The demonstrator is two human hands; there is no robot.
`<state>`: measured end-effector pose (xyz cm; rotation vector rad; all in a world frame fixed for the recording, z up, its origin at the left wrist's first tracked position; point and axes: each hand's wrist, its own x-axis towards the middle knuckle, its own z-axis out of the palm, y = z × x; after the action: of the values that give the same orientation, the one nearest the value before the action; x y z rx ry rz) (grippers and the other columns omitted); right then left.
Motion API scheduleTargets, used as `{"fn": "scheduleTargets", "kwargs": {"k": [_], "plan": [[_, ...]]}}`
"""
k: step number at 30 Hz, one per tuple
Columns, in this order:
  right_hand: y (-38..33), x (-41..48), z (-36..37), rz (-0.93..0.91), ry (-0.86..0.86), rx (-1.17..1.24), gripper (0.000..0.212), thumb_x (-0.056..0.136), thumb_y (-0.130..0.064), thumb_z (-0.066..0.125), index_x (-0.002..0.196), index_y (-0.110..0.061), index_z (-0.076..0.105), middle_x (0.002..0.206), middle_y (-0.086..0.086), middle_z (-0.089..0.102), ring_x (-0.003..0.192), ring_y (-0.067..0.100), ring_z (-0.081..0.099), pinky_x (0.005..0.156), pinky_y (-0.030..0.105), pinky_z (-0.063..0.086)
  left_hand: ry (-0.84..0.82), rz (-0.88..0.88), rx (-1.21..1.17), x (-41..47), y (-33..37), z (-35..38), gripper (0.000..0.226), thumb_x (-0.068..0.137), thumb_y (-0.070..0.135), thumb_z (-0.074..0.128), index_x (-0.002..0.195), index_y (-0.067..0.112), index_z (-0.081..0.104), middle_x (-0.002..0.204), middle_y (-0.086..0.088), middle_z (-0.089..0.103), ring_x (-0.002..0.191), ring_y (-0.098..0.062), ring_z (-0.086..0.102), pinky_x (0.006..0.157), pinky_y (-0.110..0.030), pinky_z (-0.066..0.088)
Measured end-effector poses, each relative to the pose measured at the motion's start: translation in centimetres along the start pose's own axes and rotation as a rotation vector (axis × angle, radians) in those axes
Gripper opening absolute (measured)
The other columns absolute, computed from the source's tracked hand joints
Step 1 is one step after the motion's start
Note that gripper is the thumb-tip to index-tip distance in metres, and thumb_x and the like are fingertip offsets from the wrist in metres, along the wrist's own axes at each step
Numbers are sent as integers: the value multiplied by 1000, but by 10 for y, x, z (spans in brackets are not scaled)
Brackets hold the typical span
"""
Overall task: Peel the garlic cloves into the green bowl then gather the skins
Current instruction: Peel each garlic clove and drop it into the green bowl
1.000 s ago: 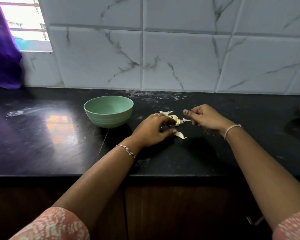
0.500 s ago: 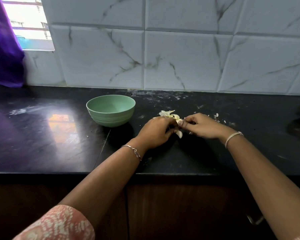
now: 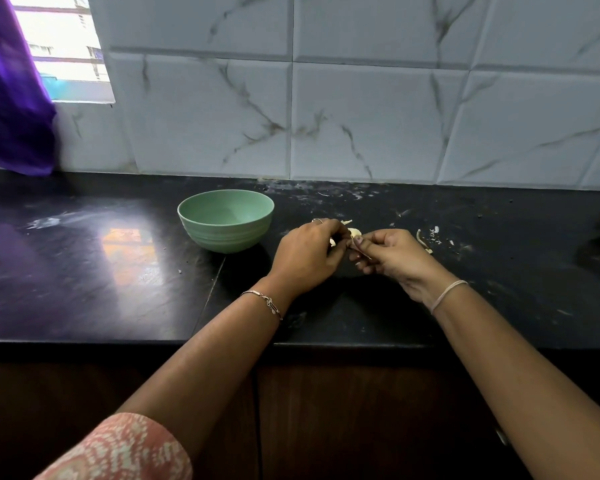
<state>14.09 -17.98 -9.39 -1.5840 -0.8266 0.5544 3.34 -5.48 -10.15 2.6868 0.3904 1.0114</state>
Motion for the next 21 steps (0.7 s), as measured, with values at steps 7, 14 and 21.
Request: {"fn": "scheduleTargets", "kwargs": {"k": [7,14,21], "plan": [[-9,-4,-12,117,-51,172,8,86,0,65,79,-1,63,72,10,68,56,8,64,55,14,54,-7,-81,-100,2,-6,-1,9,94,32,53,99,28,59,101,13,62,94,-12,56,73,-30,41],[-24,-8,-30,175,-184,-13,17,85,0,66,98,11,65,80,13,72,67,13,70,60,18,57,-82,-125,-48,2,-12,-3,10,87,31,65,96,33,61,98,14,65,95,-13,59,68,-28,40],[-103,4,-40,62,-244,-179,5,86,0,61,85,3,64,63,3,69,54,5,62,52,13,52,-29,-199,123,4,-13,-10,34,97,52,43,98,25,65,94,3,68,93,-23,62,65,-33,46]]}}
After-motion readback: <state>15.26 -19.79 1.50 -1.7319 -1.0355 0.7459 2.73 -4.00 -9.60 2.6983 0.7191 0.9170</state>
